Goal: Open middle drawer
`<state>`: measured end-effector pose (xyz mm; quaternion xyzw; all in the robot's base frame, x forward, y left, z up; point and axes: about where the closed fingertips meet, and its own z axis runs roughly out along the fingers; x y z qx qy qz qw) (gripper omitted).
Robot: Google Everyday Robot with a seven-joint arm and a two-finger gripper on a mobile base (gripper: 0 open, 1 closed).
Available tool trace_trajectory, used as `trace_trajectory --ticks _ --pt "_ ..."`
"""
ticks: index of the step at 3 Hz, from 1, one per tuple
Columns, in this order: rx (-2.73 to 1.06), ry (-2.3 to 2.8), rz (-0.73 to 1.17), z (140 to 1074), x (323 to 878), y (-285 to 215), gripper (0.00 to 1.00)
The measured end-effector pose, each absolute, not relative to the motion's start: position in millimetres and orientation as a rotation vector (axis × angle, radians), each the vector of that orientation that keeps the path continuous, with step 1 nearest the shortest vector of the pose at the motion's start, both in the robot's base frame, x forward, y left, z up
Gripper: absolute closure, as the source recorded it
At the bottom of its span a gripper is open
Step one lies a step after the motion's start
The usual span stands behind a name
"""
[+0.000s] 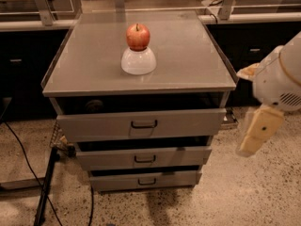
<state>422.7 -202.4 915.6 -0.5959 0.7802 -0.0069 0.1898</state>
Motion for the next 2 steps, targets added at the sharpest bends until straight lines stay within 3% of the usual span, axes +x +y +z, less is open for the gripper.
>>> trace_trajectory --ticks 2 --pt "-1.672 2.207 0.122 771.2 408.5 -149.0 0.00"
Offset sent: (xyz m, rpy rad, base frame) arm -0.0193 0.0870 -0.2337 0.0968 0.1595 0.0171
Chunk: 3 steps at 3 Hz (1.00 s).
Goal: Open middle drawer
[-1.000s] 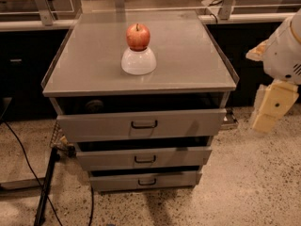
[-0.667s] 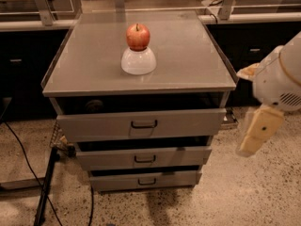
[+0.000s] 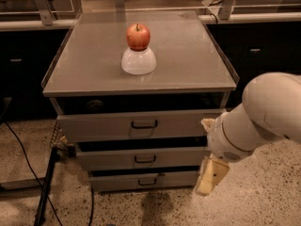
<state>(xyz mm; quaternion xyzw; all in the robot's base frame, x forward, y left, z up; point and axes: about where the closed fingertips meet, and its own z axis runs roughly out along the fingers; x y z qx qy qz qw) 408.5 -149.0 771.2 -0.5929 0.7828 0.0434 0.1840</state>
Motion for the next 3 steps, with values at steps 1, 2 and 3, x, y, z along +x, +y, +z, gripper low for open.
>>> trace_trajectory --ticks 1,2,3 --pt "-1.673 2.204 0.113 778.0 408.5 -151.5 0.00" --pt "-1.676 2.239 0.149 760.3 407.7 -155.3 0.00" --pt "-1.680 2.257 0.207 712.5 404.1 -153.3 0.00"
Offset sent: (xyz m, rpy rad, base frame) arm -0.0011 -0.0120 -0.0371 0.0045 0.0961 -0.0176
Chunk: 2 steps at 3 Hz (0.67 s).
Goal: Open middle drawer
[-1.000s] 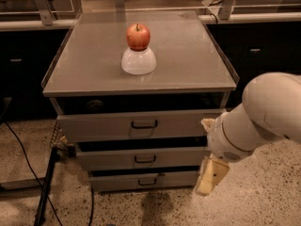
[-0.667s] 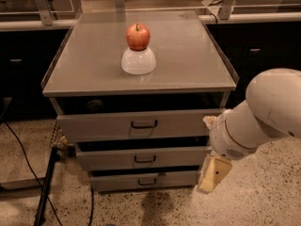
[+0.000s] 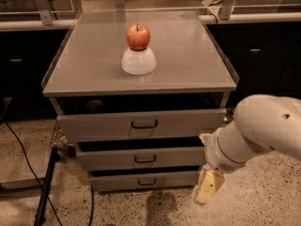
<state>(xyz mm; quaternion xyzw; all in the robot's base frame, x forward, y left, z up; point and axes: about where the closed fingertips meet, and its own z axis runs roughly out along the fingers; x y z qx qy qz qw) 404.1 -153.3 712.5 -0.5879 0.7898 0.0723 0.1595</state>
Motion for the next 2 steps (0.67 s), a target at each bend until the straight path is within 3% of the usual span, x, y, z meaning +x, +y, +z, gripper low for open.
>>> trace_trajectory --ticks 2 --pt "-1.645 2.163 0.328 575.7 379.2 -123.6 0.00"
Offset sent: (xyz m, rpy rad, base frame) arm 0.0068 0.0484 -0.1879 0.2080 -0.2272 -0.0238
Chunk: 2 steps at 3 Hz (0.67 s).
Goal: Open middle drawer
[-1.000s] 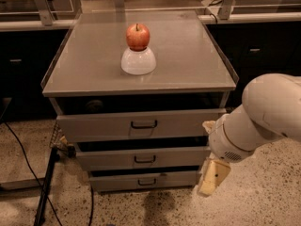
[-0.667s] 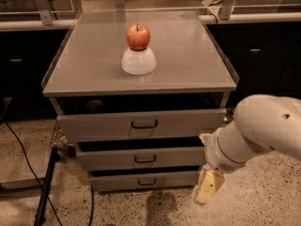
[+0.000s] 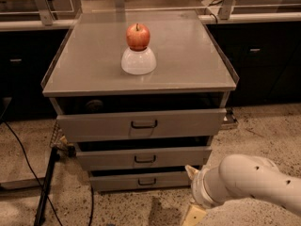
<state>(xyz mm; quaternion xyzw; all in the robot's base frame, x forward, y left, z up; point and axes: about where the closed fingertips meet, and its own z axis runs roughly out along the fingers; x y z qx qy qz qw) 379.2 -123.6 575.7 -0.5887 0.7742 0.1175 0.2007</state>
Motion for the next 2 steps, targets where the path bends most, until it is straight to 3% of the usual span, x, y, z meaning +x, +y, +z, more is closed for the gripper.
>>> trace_trajectory --ticks 2 --pt "-1.601 2.133 0.283 562.2 395.5 -125.7 0.00"
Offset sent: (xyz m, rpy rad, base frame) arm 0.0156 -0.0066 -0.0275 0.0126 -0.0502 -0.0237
